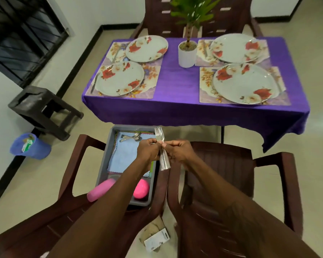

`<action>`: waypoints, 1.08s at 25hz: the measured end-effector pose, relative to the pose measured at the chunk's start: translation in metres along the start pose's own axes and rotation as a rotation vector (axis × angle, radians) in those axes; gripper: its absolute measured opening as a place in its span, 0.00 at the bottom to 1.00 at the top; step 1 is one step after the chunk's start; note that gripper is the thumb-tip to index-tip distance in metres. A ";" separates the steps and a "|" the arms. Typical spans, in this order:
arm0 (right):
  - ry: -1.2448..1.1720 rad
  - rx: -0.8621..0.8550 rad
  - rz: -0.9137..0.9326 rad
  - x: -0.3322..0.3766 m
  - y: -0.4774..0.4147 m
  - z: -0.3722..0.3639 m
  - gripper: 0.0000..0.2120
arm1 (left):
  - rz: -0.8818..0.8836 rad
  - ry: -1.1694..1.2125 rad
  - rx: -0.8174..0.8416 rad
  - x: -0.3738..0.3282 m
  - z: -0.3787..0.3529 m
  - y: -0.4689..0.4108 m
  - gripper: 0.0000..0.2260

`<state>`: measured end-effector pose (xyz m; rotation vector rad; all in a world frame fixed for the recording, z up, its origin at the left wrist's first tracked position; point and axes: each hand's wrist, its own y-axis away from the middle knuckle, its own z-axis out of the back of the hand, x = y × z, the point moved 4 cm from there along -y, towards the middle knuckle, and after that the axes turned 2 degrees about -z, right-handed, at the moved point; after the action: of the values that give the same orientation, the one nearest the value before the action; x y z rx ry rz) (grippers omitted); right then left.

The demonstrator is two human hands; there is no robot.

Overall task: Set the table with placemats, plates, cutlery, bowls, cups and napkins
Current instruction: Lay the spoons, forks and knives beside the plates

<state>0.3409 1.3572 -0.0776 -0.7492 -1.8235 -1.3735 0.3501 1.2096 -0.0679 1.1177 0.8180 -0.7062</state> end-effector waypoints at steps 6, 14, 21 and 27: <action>0.002 -0.127 0.081 0.013 0.062 0.042 0.09 | -0.067 -0.063 0.066 -0.025 -0.041 0.039 0.04; 0.053 -0.454 0.118 0.036 0.080 0.130 0.05 | -0.171 -0.144 0.006 -0.066 -0.126 0.080 0.04; 0.029 -0.478 0.089 0.085 -0.011 0.198 0.02 | -0.035 0.034 -0.059 -0.102 -0.183 0.002 0.04; 0.129 -0.642 0.050 0.127 -0.128 0.224 0.05 | -0.007 0.165 -0.084 -0.107 -0.205 -0.080 0.02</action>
<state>0.1217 1.5432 -0.0811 -0.9854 -1.2471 -1.9493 0.1859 1.3910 -0.0604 1.1074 0.9834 -0.5850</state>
